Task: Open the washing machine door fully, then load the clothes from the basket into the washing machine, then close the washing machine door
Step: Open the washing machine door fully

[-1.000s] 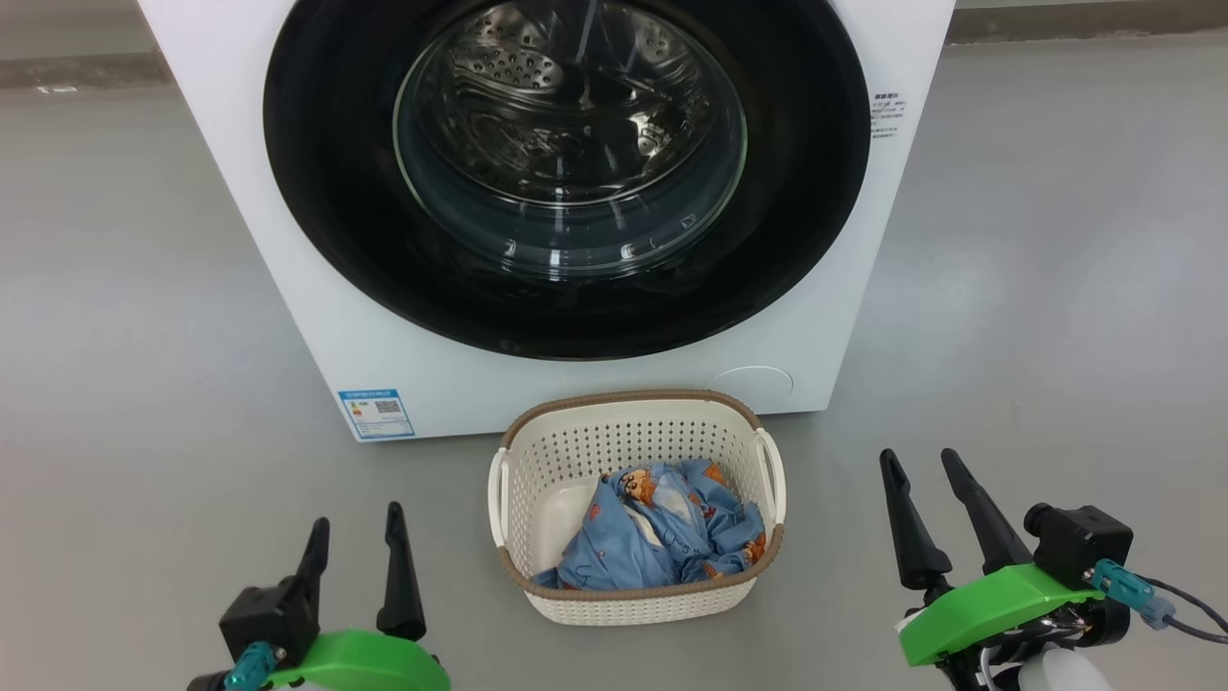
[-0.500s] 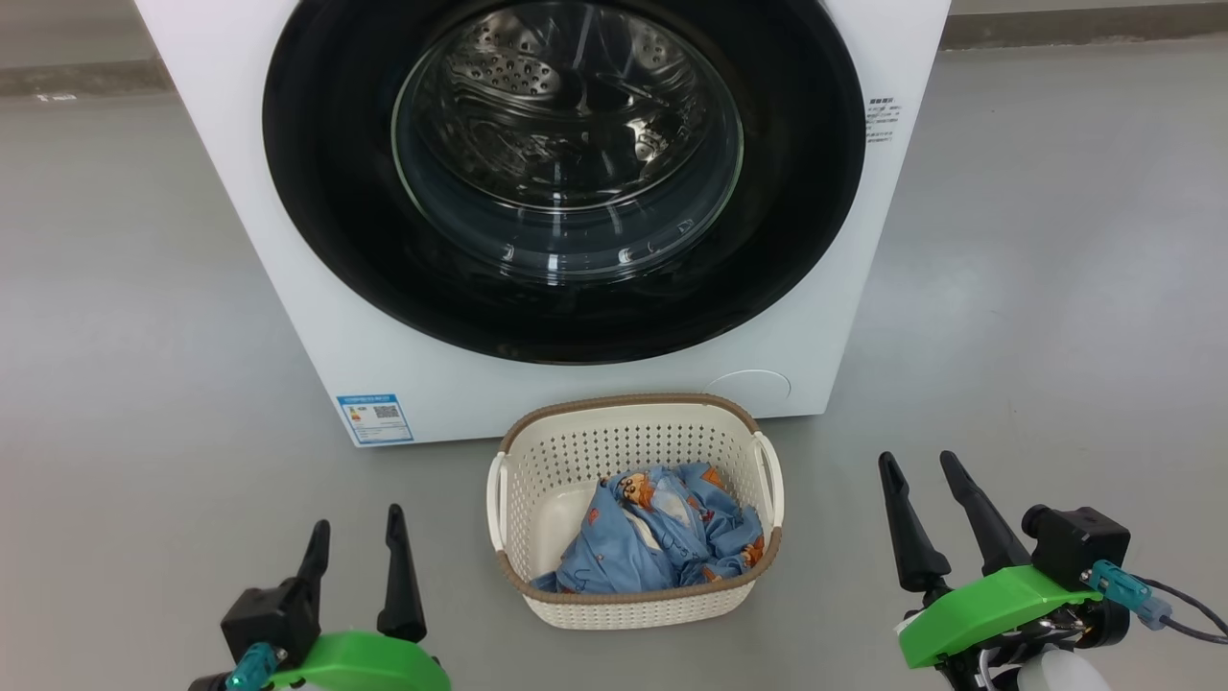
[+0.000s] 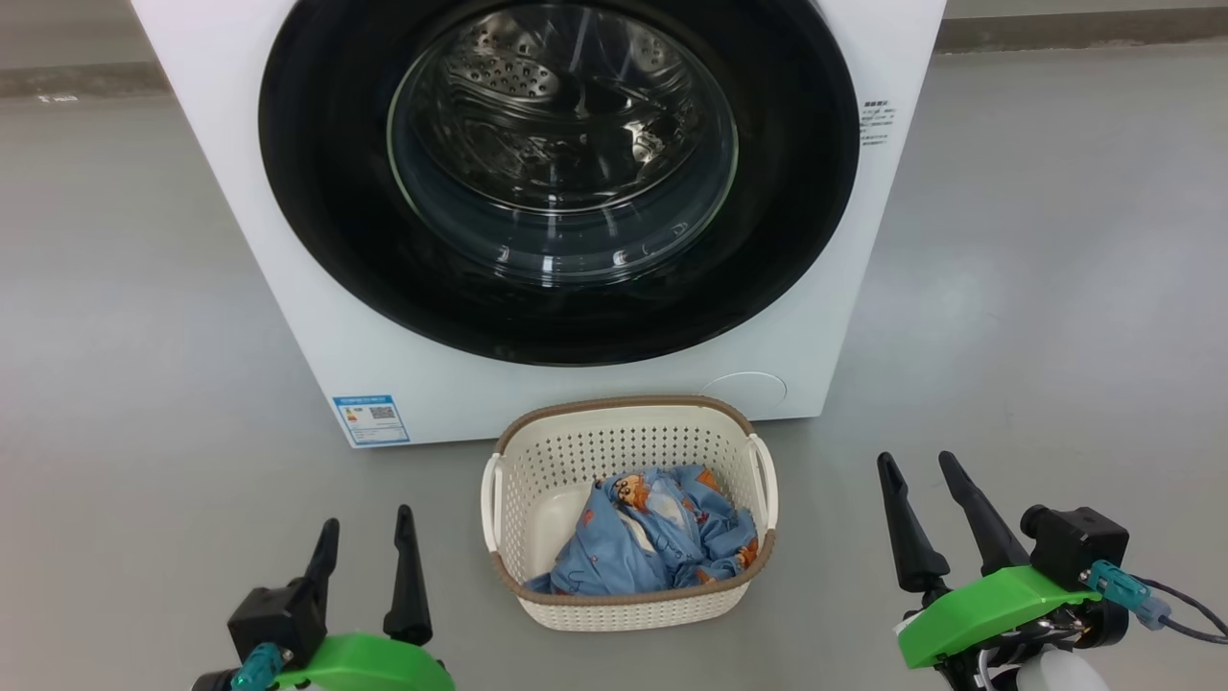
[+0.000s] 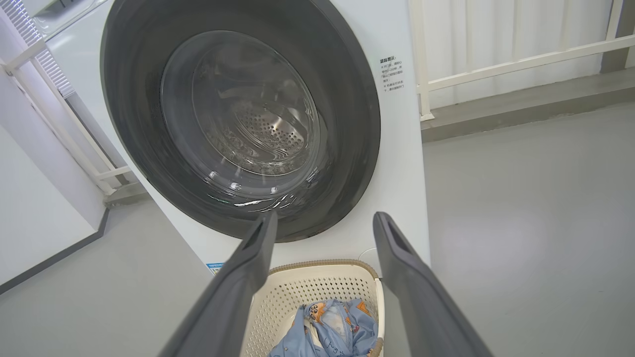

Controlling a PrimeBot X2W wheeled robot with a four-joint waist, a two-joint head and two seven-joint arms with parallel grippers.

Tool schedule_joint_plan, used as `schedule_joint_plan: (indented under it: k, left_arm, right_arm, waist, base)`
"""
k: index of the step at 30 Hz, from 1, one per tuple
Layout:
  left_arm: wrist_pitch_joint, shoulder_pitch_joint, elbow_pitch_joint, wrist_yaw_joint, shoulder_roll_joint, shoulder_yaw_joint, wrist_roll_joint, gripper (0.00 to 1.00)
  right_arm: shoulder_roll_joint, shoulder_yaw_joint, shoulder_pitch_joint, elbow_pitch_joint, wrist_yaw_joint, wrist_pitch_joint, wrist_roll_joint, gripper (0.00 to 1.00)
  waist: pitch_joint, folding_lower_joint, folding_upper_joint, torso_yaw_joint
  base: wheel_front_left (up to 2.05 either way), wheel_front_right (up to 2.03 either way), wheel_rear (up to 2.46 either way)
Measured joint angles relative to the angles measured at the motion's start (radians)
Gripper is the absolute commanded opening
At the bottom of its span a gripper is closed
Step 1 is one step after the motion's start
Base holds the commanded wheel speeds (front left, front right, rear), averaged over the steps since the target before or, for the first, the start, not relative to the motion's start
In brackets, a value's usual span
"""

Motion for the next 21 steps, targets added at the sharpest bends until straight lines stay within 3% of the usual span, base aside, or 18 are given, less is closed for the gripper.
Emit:
schedule_joint_plan:
  k: [12, 21]
  left_arm:
    - [0.0, 0.0, -0.003, -0.002, 0.002, -0.003, -0.001, 1.0]
    - [0.0, 0.0, -0.003, -0.003, 0.002, -0.003, -0.001, 1.0]
  right_arm:
    - [-0.001, 0.001, 0.0, 0.001, 0.0, 0.0, 0.0, 1.0]
    - [-0.001, 0.001, 0.0, 0.002, 0.0, 0.0, 0.0, 1.0]
  waist:
    - [0.0, 0.0001, 0.0, 0.004]
    - [0.002, 0.0, 0.0, 0.002]
  base:
    - [0.44, 0.24, -0.68]
    - [1.18, 0.67, -1.85]
